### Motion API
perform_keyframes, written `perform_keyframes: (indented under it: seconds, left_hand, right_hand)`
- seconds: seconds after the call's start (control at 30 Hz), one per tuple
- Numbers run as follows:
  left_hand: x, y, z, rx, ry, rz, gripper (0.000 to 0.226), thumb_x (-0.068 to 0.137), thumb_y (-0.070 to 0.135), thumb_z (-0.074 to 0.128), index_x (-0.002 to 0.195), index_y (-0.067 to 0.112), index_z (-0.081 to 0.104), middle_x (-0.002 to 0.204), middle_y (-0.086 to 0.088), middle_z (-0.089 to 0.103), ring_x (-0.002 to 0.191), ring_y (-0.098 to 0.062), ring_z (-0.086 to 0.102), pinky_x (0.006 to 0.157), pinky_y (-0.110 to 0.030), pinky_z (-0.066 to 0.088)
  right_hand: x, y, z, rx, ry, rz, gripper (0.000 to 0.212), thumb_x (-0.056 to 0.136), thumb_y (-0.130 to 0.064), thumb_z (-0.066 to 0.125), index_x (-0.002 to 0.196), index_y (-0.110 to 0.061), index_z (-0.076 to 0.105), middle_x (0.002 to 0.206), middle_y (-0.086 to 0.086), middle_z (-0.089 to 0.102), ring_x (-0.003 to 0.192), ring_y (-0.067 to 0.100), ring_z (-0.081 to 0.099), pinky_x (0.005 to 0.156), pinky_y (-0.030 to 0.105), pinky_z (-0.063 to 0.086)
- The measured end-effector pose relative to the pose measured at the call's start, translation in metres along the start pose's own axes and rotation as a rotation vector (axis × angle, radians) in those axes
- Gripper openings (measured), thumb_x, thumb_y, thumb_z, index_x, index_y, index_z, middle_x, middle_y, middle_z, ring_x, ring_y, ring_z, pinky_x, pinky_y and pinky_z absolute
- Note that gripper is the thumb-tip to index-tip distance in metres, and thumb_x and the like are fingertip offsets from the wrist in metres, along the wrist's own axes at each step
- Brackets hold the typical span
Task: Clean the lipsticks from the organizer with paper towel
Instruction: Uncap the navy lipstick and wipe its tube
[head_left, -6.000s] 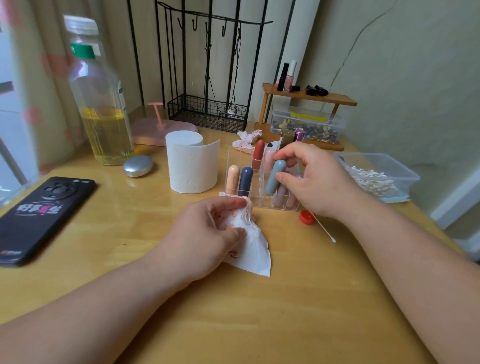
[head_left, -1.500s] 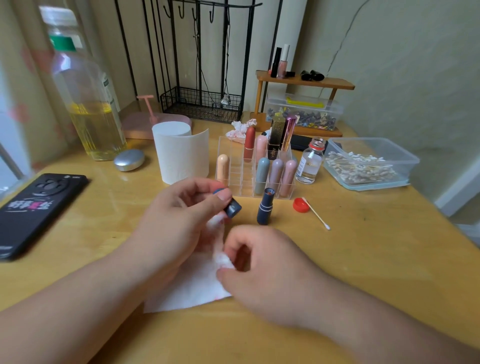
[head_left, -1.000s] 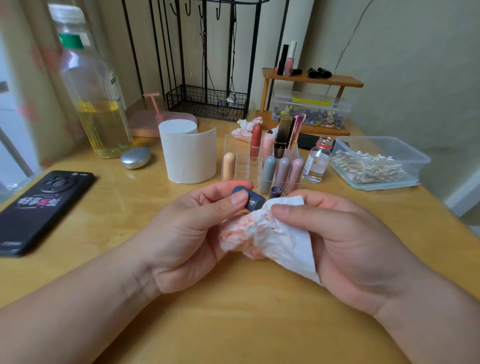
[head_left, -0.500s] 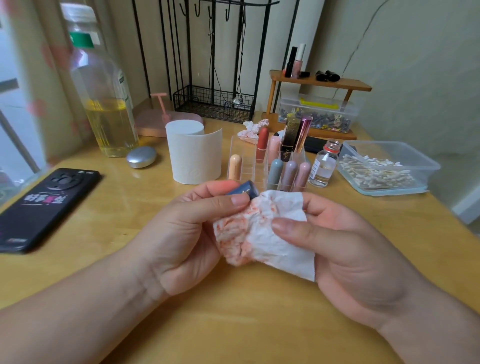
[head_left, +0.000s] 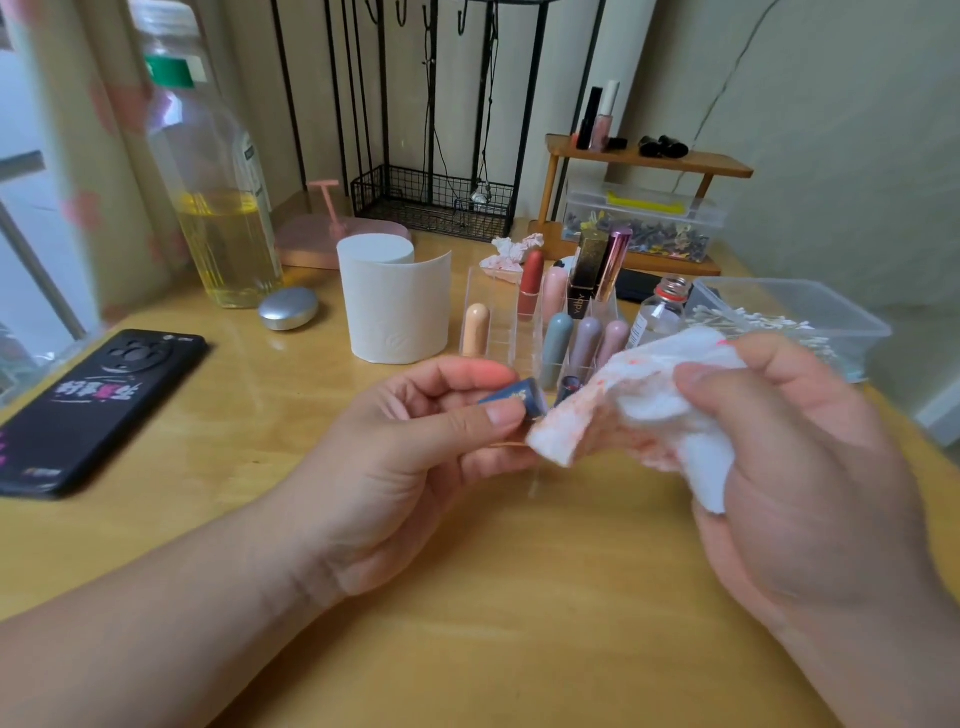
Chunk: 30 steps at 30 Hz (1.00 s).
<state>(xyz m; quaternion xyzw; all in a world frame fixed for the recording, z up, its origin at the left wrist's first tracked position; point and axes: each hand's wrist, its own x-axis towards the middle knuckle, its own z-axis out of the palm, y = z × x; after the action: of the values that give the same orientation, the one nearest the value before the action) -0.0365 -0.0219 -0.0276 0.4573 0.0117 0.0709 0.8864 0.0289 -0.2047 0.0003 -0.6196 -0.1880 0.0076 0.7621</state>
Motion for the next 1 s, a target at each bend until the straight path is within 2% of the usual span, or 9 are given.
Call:
perform_keyframes:
  seconds: [0.1, 0.17, 0.27, 0.4, 0.57, 0.73, 0.87, 0.93, 1.0]
  left_hand:
    - [0.002, 0.003, -0.002, 0.027, -0.007, 0.012, 0.019, 0.077, 0.004, 0.067, 0.095, 0.003, 0.07, 0.088, -0.015, 0.069, 0.067, -0.02, 0.062, 0.061, -0.028, 0.056]
    - [0.001, 0.003, -0.001, 0.019, -0.037, 0.005, 0.019, 0.079, 0.005, 0.065, 0.097, 0.002, 0.069, 0.087, -0.017, 0.067, 0.061, -0.019, 0.058, 0.058, -0.027, 0.053]
    - [-0.001, 0.0, -0.001, -0.008, -0.101, -0.014, 0.017, 0.08, 0.001, 0.072, 0.096, 0.001, 0.07, 0.088, -0.021, 0.062, 0.06, -0.021, 0.061, 0.058, -0.029, 0.054]
    - [-0.003, -0.003, -0.003, -0.051, -0.197, -0.07, 0.038, 0.07, 0.008, 0.084, 0.104, -0.002, 0.069, 0.088, -0.021, 0.065, 0.065, -0.023, 0.067, 0.063, -0.031, 0.058]
    - [-0.003, 0.0, -0.001, -0.005, -0.271, -0.081, 0.025, 0.085, 0.019, 0.07, 0.1, -0.001, 0.071, 0.077, -0.013, 0.07, 0.06, -0.015, 0.064, 0.06, -0.027, 0.056]
    - [-0.003, 0.001, -0.001, 0.051, -0.251, -0.123, 0.03, 0.089, 0.025, 0.07, 0.085, -0.003, 0.06, 0.062, -0.013, 0.054, 0.043, -0.013, 0.046, 0.043, -0.027, 0.048]
    - [-0.006, 0.002, 0.003, 0.097, -0.23, -0.131, 0.022, 0.087, 0.021, 0.067, 0.077, 0.001, 0.063, 0.058, -0.014, 0.05, 0.04, -0.014, 0.042, 0.042, -0.027, 0.047]
    - [-0.007, 0.0, 0.003, 0.146, -0.212, -0.093, 0.02, 0.082, 0.019, 0.069, 0.078, 0.0, 0.066, 0.059, -0.017, 0.053, 0.042, -0.016, 0.045, 0.046, -0.03, 0.051]
    - [-0.007, -0.004, 0.0, 0.239, -0.188, -0.002, 0.017, 0.082, 0.015, 0.077, 0.081, 0.0, 0.07, 0.063, -0.023, 0.058, 0.045, -0.022, 0.053, 0.051, -0.032, 0.054]
  right_hand:
    - [0.005, -0.002, -0.009, -0.409, 0.116, -0.447, 0.024, 0.085, -0.01, 0.063, 0.068, -0.019, 0.05, 0.07, -0.002, 0.062, 0.063, 0.019, 0.056, 0.057, 0.026, 0.046]
    - [0.004, -0.002, -0.011, -0.53, 0.055, -0.65, 0.026, 0.088, -0.004, 0.063, 0.072, -0.016, 0.046, 0.079, 0.01, 0.061, 0.066, 0.03, 0.059, 0.058, 0.036, 0.047]
    - [-0.002, 0.002, -0.008, -0.553, -0.035, -0.715, 0.024, 0.088, -0.003, 0.069, 0.074, -0.008, 0.05, 0.083, 0.013, 0.062, 0.064, 0.038, 0.061, 0.054, 0.043, 0.047]
    - [-0.012, 0.004, 0.0, -0.632, -0.169, -0.774, 0.021, 0.083, 0.001, 0.074, 0.073, 0.0, 0.057, 0.089, 0.009, 0.07, 0.074, 0.027, 0.063, 0.065, 0.028, 0.046]
    - [-0.012, 0.003, 0.001, -0.553, -0.375, -0.729, 0.016, 0.079, 0.007, 0.07, 0.072, 0.005, 0.055, 0.091, 0.007, 0.071, 0.082, 0.027, 0.067, 0.072, 0.026, 0.047]
    - [-0.011, 0.003, -0.002, -0.46, -0.484, -0.588, 0.016, 0.086, -0.005, 0.069, 0.079, -0.01, 0.056, 0.071, 0.005, 0.062, 0.058, 0.024, 0.057, 0.054, 0.031, 0.044]
    - [-0.009, 0.0, -0.003, -0.58, -0.55, -0.534, 0.023, 0.084, -0.01, 0.071, 0.079, -0.022, 0.052, 0.066, -0.014, 0.057, 0.053, 0.006, 0.052, 0.048, 0.02, 0.042]
    - [-0.01, -0.004, -0.001, -0.535, -0.548, -0.412, 0.029, 0.081, -0.009, 0.074, 0.076, -0.027, 0.052, 0.064, -0.011, 0.061, 0.051, 0.013, 0.056, 0.045, 0.029, 0.046]
    - [-0.009, -0.008, 0.001, -0.385, -0.537, -0.22, 0.031, 0.079, -0.008, 0.078, 0.069, -0.023, 0.053, 0.065, 0.005, 0.067, 0.053, 0.024, 0.062, 0.046, 0.037, 0.05]
